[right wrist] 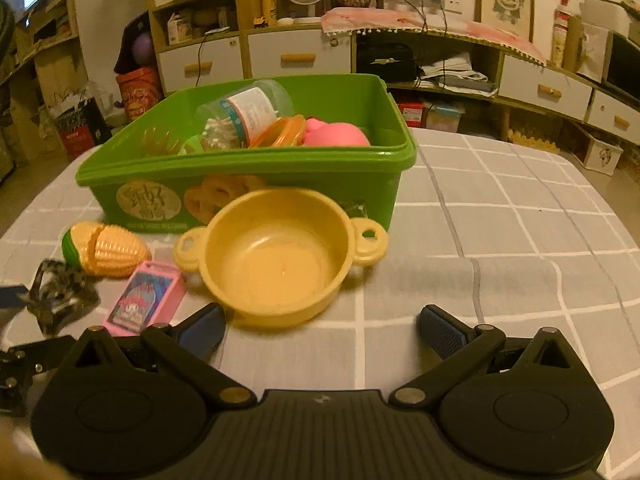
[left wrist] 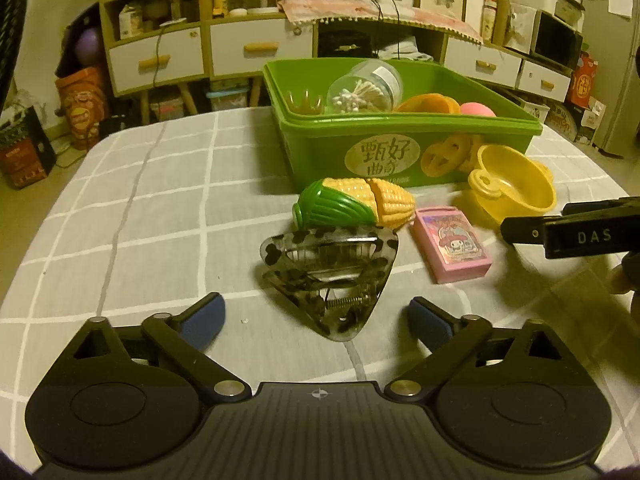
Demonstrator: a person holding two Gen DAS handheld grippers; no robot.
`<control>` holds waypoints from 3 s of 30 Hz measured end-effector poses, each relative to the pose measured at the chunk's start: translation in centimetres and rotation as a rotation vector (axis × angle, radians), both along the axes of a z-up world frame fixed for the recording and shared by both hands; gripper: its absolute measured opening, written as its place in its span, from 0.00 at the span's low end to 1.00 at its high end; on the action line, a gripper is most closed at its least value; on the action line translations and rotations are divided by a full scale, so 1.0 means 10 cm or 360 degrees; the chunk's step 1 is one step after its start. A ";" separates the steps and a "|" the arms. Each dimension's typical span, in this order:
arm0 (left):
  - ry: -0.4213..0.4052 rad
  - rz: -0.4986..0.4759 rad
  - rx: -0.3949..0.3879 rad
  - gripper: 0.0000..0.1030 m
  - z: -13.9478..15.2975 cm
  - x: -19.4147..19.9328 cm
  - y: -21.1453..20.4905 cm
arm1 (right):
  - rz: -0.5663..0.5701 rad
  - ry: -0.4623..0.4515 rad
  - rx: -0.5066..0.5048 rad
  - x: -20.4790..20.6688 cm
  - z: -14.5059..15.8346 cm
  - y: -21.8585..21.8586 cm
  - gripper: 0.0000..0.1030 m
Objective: Organize rigid objects
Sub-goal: 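Grasp the black leopard-print hair clip with the left tool while the right tool grasps the yellow pot rim, then carry the hair clip with the left tool while the right tool carries the yellow pot over the bin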
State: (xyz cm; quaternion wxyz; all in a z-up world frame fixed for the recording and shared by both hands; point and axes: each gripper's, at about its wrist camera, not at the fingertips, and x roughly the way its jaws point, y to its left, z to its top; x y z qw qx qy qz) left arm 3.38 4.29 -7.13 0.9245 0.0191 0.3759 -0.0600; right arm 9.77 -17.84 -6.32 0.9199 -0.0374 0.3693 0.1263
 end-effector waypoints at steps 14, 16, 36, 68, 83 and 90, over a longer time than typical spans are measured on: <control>-0.0037 -0.0002 -0.0038 0.69 0.05 0.03 0.00 | 0.0056 -0.0074 0.0054 0.07 0.06 0.15 0.64; -0.0038 0.0002 -0.0054 0.69 0.06 0.02 0.02 | 0.0063 -0.0076 0.0063 0.06 0.07 0.14 0.58; -0.0062 -0.0015 -0.0108 0.42 0.15 -0.03 0.07 | 0.0151 -0.0097 0.0166 -0.15 0.23 0.03 0.46; -0.0110 -0.0042 -0.0099 0.60 0.12 0.12 -0.11 | 0.0134 -0.0100 0.0196 -0.22 0.30 -0.04 0.46; -0.0229 -0.0156 -0.0062 0.35 0.29 -0.12 -0.21 | 0.0151 -0.0161 0.0260 -0.32 0.48 -0.03 0.46; -0.0289 -0.0185 -0.0121 0.35 0.47 -0.14 -0.26 | 0.0144 -0.0180 0.0307 -0.33 0.60 -0.04 0.46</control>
